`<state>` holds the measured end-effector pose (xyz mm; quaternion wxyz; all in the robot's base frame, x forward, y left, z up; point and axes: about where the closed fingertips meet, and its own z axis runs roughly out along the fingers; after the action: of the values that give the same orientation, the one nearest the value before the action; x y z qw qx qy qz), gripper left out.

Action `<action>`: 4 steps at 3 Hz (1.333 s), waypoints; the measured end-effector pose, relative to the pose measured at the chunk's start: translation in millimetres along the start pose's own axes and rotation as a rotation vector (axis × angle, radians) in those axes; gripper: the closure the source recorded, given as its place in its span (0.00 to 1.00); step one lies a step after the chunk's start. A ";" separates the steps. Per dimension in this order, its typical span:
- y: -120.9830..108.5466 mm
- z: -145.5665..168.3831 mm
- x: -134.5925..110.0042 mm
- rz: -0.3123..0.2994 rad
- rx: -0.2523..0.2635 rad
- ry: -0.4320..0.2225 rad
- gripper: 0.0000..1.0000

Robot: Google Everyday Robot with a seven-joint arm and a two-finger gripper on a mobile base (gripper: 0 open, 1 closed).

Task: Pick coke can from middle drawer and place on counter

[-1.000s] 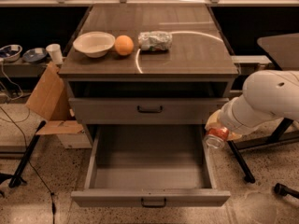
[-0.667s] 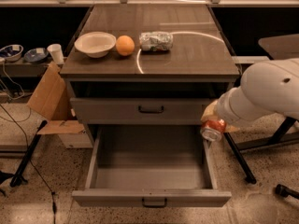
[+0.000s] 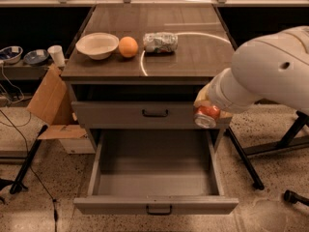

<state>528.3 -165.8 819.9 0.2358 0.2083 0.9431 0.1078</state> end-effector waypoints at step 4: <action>31.8 -26.1 -102.9 0.035 0.019 -0.093 1.00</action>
Offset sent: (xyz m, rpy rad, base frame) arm 0.0650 -0.0219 0.0589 -0.0039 -0.0499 -0.0729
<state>608.9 -185.9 893.3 0.2755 0.2316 0.9283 0.0933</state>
